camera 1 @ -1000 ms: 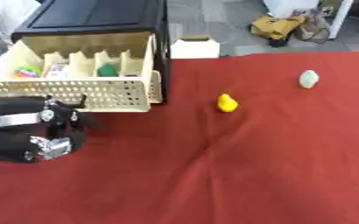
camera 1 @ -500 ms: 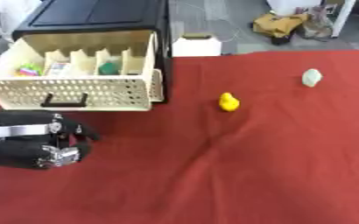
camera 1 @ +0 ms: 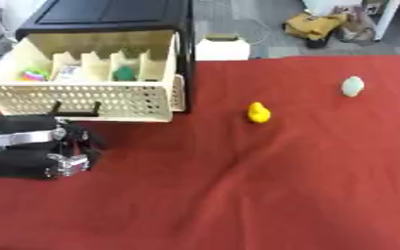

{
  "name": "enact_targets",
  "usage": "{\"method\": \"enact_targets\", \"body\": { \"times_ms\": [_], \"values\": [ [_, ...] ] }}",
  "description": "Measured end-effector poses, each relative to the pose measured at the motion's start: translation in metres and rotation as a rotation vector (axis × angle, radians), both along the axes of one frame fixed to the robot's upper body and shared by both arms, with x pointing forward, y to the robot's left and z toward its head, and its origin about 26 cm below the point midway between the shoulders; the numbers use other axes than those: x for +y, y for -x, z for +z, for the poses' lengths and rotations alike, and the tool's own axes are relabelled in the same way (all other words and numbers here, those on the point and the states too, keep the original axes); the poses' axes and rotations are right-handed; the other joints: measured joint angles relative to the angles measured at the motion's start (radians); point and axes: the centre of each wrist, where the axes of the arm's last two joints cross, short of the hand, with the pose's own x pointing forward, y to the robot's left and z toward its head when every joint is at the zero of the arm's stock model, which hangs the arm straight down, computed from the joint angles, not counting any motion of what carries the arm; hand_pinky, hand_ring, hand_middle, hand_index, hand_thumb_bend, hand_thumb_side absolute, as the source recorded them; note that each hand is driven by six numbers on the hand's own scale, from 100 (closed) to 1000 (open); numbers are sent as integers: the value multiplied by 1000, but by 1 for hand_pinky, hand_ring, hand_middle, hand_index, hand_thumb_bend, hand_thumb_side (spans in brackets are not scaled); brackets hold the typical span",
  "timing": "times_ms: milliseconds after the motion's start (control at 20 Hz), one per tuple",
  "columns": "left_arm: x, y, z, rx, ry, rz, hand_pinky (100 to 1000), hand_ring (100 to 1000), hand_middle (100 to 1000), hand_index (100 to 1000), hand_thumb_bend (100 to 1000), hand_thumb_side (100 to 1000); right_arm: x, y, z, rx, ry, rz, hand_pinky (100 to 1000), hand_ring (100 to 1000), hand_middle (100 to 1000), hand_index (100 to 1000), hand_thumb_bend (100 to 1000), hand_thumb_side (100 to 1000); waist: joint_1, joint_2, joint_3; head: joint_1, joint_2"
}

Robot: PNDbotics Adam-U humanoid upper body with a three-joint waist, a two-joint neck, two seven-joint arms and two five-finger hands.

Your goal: Pick up objects from table and place into drawer.

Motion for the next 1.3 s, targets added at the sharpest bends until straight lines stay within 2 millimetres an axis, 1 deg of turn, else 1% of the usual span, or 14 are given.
{"method": "enact_targets", "body": {
  "times_ms": [100, 400, 750, 1000, 1300],
  "values": [
    [1, 0, 1, -22, -7, 12, 545, 578, 637, 901, 100, 1000, 0, 0, 0, 1, -1, -2, 669, 724, 576, 779, 142, 625, 0, 3, -1, 0, -5],
    [2, 0, 5, -82, -28, 41, 542, 574, 624, 894, 100, 1000, -2, 1, -1, 6, -4, -8, 671, 723, 572, 779, 141, 625, 0, 9, -4, 1, -6],
    [-2, -1, 11, -126, -40, 44, 539, 570, 624, 890, 100, 1000, -2, 1, -2, 5, -14, -12, 671, 723, 571, 777, 141, 625, 0, 10, -7, -2, -15],
    [-5, -2, 14, -140, -46, 63, 543, 606, 659, 895, 100, 1000, -3, 1, -2, 5, -16, -11, 671, 722, 570, 776, 140, 624, 0, 13, -10, -2, -23],
    [-6, -4, 15, -161, -69, 103, 545, 626, 678, 900, 100, 1000, -4, 1, -1, 3, -21, -16, 671, 722, 569, 775, 139, 624, 1, 16, -14, -2, -32]
  ]
}}
